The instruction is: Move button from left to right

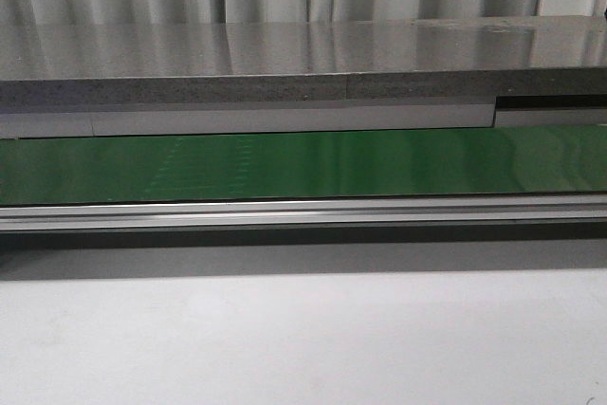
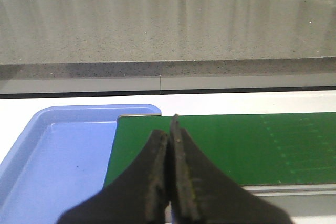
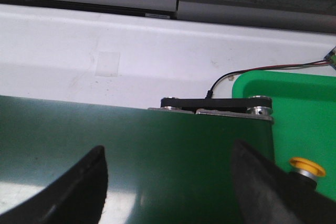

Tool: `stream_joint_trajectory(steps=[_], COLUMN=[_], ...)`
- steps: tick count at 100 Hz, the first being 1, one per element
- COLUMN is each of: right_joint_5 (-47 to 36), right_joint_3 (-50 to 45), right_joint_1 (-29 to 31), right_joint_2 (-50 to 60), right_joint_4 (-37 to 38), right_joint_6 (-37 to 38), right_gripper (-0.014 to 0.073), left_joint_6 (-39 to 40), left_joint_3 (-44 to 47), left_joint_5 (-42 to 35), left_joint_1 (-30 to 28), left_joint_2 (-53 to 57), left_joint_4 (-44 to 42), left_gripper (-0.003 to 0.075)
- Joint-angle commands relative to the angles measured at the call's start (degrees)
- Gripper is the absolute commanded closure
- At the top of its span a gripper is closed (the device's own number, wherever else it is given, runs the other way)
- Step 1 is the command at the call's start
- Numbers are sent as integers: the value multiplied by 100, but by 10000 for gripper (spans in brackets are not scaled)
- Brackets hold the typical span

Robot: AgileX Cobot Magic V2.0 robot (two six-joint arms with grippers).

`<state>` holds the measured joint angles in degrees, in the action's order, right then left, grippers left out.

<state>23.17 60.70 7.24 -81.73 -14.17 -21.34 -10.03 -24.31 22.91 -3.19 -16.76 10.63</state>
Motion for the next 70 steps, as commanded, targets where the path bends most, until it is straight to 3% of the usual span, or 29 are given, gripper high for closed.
stream_joint_trajectory(steps=[1, 35, 70], right_joint_5=[-719, -1095, -66], right_joint_3=[-398, -2213, -2670], right_joint_1=[-67, -86, -86], right_joint_2=[736, 2918, 4668], right_joint_4=[-74, -224, -311], right_joint_6=[18, 12, 12], right_gripper=[97, 97, 111], left_joint_6=[13, 13, 13], left_joint_3=[-147, -138, -138], left_joint_5=[-399, -399, -399], left_joint_1=[41, 41, 41], left_joint_2=[-43, -43, -43], left_joint_4=[88, 88, 88], left_gripper=[740, 740, 740])
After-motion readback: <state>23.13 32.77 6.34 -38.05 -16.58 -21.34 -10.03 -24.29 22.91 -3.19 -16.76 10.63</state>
